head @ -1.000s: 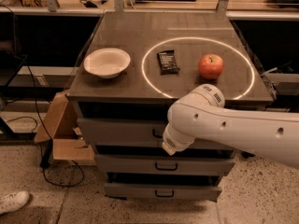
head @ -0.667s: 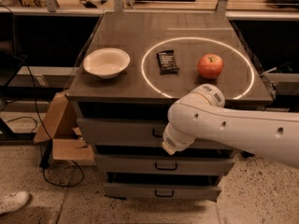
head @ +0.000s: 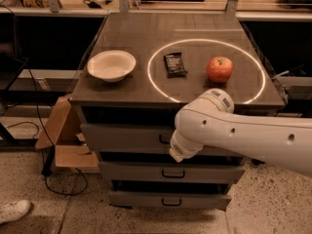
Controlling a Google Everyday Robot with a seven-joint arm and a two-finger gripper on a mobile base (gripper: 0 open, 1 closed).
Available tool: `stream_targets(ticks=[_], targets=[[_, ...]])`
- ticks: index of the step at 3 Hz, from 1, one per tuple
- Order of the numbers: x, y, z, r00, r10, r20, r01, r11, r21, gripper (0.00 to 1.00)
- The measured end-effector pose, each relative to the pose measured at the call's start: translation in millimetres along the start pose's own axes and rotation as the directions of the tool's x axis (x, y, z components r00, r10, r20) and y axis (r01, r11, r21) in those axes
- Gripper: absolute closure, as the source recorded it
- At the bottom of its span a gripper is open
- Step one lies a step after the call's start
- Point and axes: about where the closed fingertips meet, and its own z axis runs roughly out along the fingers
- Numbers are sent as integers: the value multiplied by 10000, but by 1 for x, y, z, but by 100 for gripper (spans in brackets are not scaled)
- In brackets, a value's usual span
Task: Close top drawer
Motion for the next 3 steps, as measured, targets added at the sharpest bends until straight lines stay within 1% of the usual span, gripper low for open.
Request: stream_targets(ticks=[1, 2, 3], targets=[[0, 0, 0, 10000, 0, 0, 0, 10000, 0, 100], [28, 0, -21, 9996, 146, -239, -155, 9993, -344, 100], [80, 6, -57, 9941, 664, -859, -719, 9954, -628, 100]])
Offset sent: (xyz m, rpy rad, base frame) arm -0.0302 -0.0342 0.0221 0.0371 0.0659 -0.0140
